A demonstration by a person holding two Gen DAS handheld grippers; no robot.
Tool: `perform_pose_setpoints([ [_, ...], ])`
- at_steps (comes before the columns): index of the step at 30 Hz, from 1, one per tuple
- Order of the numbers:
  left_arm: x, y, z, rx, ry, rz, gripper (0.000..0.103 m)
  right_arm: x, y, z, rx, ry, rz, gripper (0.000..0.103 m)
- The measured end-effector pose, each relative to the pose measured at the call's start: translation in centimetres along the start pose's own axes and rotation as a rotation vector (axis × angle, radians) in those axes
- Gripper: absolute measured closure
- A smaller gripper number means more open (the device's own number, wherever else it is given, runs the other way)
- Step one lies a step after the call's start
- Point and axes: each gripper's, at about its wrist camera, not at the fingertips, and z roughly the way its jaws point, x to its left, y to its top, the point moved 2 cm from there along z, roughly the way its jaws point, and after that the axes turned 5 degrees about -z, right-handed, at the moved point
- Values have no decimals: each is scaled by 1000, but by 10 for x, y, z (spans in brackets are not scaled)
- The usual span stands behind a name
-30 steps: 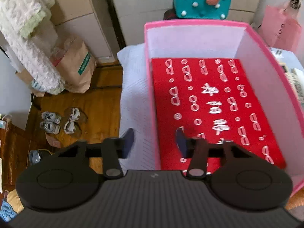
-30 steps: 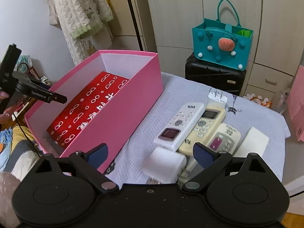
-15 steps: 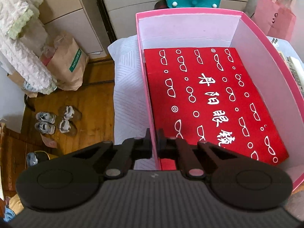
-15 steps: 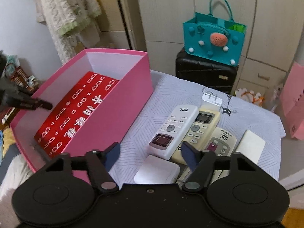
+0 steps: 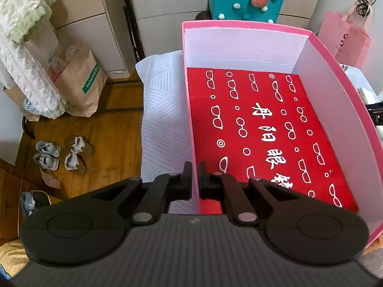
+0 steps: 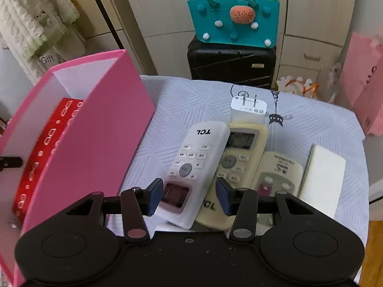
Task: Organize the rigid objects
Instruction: 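Lower the right gripper onto the white TCL remote and close on it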
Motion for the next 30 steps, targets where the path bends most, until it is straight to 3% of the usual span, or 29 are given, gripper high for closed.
perform_pose_setpoints([
  [2, 2, 0, 1, 7, -7, -10, 99, 3, -2, 2, -3, 33, 6, 47],
  [8, -4, -2, 1, -14, 14, 20, 99, 15, -7, 2, -40, -16, -62, 46],
  [12, -1, -2, 0, -7, -6, 13, 99, 24, -1, 6, -22, -23, -92, 32],
  [20, 16, 1, -7, -9, -42, -50, 99, 52, -5, 19, -35, -134, -305, 28],
  [22, 16, -1, -8, -10, -42, -48, 99, 54, -9, 15, -48, -127, -320, 37],
  [24, 15, -1, -7, -16, -32, -45, 99, 54, -10, 9, -34, -91, -323, 89],
  [25, 14, -1, -7, -18, -31, -42, 99, 53, -12, 8, -20, -66, -317, 93],
  [29, 16, -3, -7, -22, -39, -47, 99, 43, -12, 9, 28, 51, -232, 92],
  [30, 17, -3, -7, -23, -43, -51, 99, 39, -9, 7, 4, 38, -193, 87],
])
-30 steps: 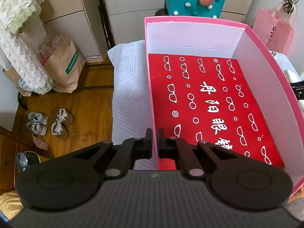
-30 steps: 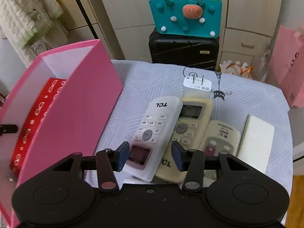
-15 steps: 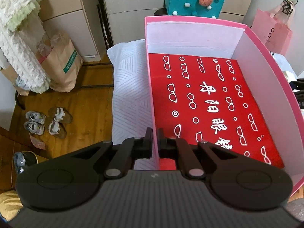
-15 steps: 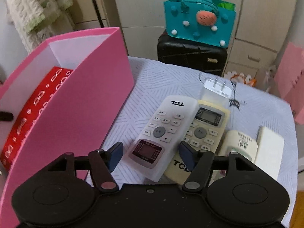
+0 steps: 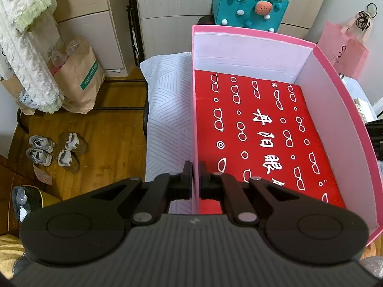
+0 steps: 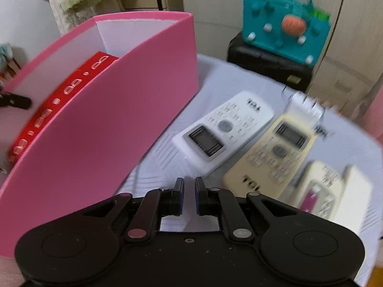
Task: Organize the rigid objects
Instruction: 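Lower the right gripper onto the white TCL remote and close on it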
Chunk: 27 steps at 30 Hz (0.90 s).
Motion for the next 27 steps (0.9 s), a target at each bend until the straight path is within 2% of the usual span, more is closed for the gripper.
perform_pose_setpoints([
  [1, 1, 0, 0, 0, -4, -4, 99, -2, 3, -1, -17, -24, 21, 82],
  [2, 2, 0, 0, 1, -10, -11, 99, -4, 7, -2, -30, -34, 34, 68],
  [3, 4, 0, 0, 2, -14, -19, 99, -5, 11, -2, -47, -38, 54, 62],
  [5, 7, 0, 0, 2, -20, -40, 98, -10, 21, 1, -67, -28, 100, 58],
  [8, 9, 0, -1, -6, -19, -66, 99, -13, 35, 10, -65, -38, 149, 39],
  [10, 10, -1, 0, -11, -25, -83, 98, -14, 40, 20, -41, -59, 171, 38],
  [12, 13, -3, 0, -20, -33, -97, 98, -13, 43, 27, -34, -100, 185, 30],
  [15, 16, -6, 0, -30, -47, -124, 97, -11, 47, 38, -29, -157, 166, 23],
  [19, 15, -7, 0, -39, -42, -133, 97, -13, 45, 47, -30, -172, 147, 20],
  [21, 12, -7, -1, -37, -38, -129, 97, -13, 41, 44, -39, -158, 120, 23],
  [27, 13, -6, -1, -25, -35, -126, 97, -10, 33, 32, 28, -31, 94, 35],
])
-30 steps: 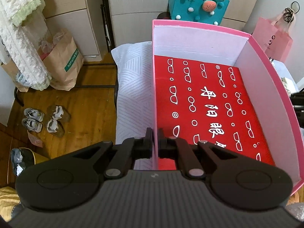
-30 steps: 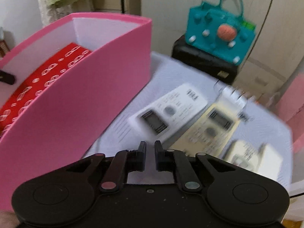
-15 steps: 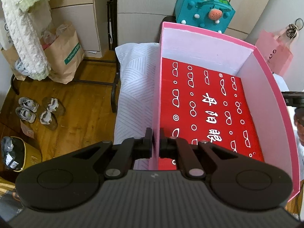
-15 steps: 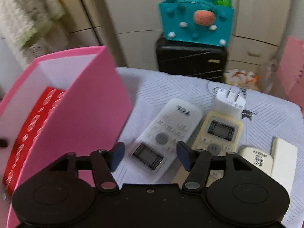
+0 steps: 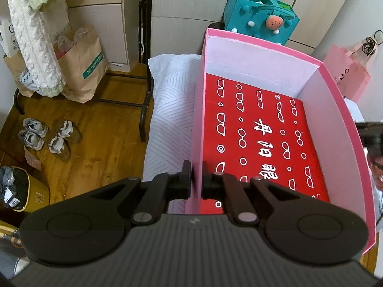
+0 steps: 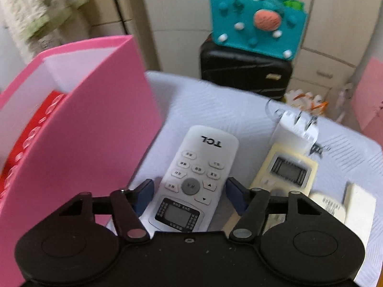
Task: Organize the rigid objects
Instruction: 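Lower the right gripper onto the white TCL remote and close on it, then lift the white TCL remote with the right gripper and carry it into the pink box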
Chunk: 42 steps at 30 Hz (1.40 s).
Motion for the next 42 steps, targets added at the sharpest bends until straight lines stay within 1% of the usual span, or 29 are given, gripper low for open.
perform_pose_setpoints([
  [2, 0, 1, 1, 7, 0, -4, 97, 0, -1, 0, 26, 7, 21, 36],
  [4, -1, 0, 0, 7, 4, -2, 97, 2, 2, 3, 29, -1, 20, 33],
  [5, -1, 0, 0, 8, 6, 0, 97, 5, 4, 6, 28, -14, -5, 29],
  [6, -1, 0, 1, 13, 8, 0, 97, 10, 4, 8, 21, -39, -28, 27],
  [7, -1, -1, 2, 19, 12, -3, 97, 15, 3, 11, 7, -90, -59, 28],
  [8, -1, -1, 4, 26, 15, -4, 97, 18, 2, 11, -12, -95, -69, 34],
  [12, -1, -3, 6, 44, 13, -14, 97, 13, -5, 3, -51, -87, -32, 38],
  [15, -3, -5, 5, 42, 26, -6, 97, 7, -11, -13, -125, -28, 8, 39],
  [19, -8, -5, 2, 46, 39, 22, 97, 6, -18, -45, -235, 23, 29, 40],
  [25, -16, -3, 1, 50, 59, 50, 97, 12, -28, -87, -367, 30, 6, 40],
  [29, -21, -1, -1, 60, 67, 69, 97, 22, -33, -124, -447, 25, -34, 40],
  [32, -22, 2, -2, 93, 34, 63, 94, 34, -29, -154, -503, 40, -69, 40],
  [33, -22, 2, -3, 106, 22, 55, 94, 40, -27, -163, -514, 61, -83, 40],
  [35, -23, 1, -3, 112, 19, 63, 94, 50, -19, -172, -505, 125, -93, 40],
  [36, -25, 1, -3, 111, 23, 67, 94, 56, -16, -173, -484, 167, -84, 40],
  [39, -27, -2, -3, 102, 21, 66, 94, 70, -2, -162, -378, 281, -38, 40],
  [42, -26, -4, -3, 103, -17, 55, 91, 86, 11, -134, -251, 380, 7, 40],
])
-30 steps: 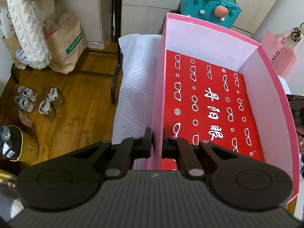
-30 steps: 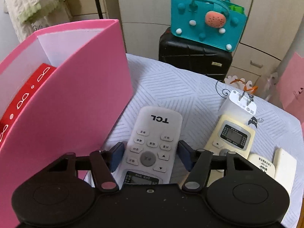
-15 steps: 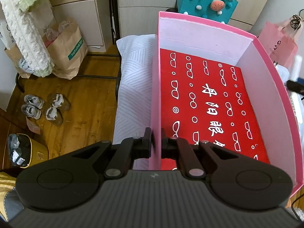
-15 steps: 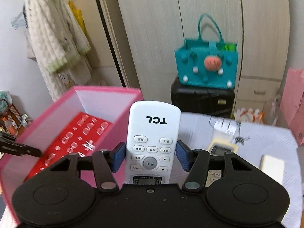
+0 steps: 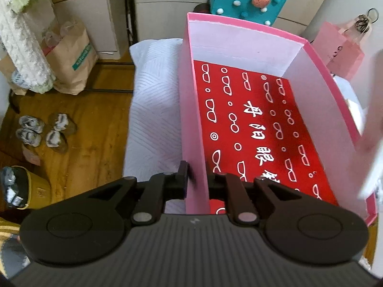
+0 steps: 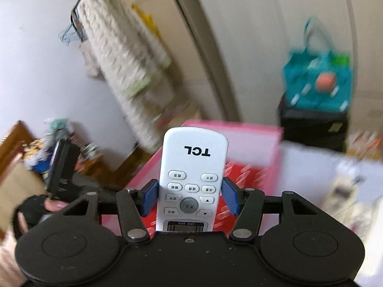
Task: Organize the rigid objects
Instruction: 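Lift the white TCL remote with the right gripper and carry it into the pink box, then open the right gripper to release the remote onto the red cloth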
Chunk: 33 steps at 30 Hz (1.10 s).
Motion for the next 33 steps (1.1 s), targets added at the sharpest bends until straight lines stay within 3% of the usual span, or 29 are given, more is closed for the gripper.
perform_pose_setpoints([
  [8, 1, -1, 2, -20, -16, 13, 91, 1, -9, 81, 185, 43, 170, 40],
  [19, -2, -5, 3, -22, -50, -6, 91, -3, -10, 153, 317, -91, 357, 40],
  [27, 5, -6, 7, -17, -62, -49, 91, 2, -6, 171, 341, -166, 361, 40],
  [31, 4, -8, 7, -16, -65, -44, 91, 9, 2, 163, 370, -132, 274, 38],
  [33, 4, -9, 7, -15, -65, -36, 91, 18, 6, 143, 340, -102, 197, 37],
])
